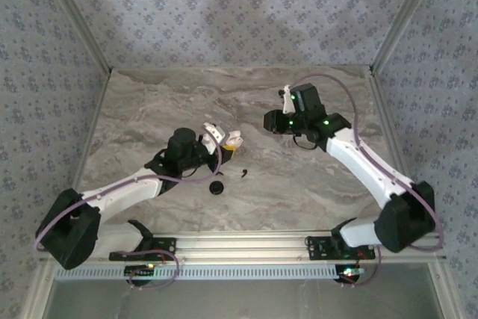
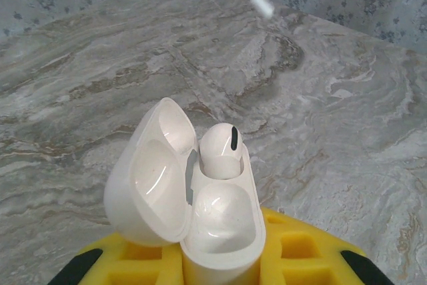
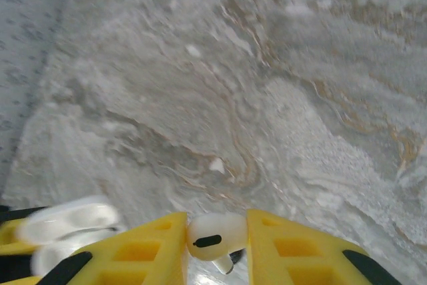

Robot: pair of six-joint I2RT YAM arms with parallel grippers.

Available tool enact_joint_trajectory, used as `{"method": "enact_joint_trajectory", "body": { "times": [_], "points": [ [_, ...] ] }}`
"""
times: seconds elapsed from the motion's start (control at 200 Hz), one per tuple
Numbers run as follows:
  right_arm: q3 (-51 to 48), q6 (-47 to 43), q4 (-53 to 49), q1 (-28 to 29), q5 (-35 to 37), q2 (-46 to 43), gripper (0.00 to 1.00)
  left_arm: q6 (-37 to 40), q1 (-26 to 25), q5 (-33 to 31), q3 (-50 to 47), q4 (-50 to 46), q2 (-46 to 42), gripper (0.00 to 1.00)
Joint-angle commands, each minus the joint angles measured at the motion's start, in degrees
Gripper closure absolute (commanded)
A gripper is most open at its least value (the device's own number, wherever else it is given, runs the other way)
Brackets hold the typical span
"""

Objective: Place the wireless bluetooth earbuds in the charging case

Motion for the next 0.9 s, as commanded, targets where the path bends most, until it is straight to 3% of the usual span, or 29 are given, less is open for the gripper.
{"method": "enact_joint_trajectory", "body": {
  "times": [0.0, 0.245, 0.894],
  "points": [
    [-2.3, 1.4, 5.7, 0.9, -0.8, -4.7, 0.73, 1.2, -1.1, 1.7, 3.7, 3.9, 1.8, 0.85],
    [-5.7, 0.8, 11.5, 3.1, -0.4, -11.3, 0.72, 2.2, -2.3, 3.1, 8.1, 4.8, 4.9, 0.86],
    [-8.5, -0.1, 17.4, 8.7, 0.7, -13.1, 0.73, 2.0, -4.6, 3.4, 12.6, 6.9, 6.6, 0.85]
  ]
}}
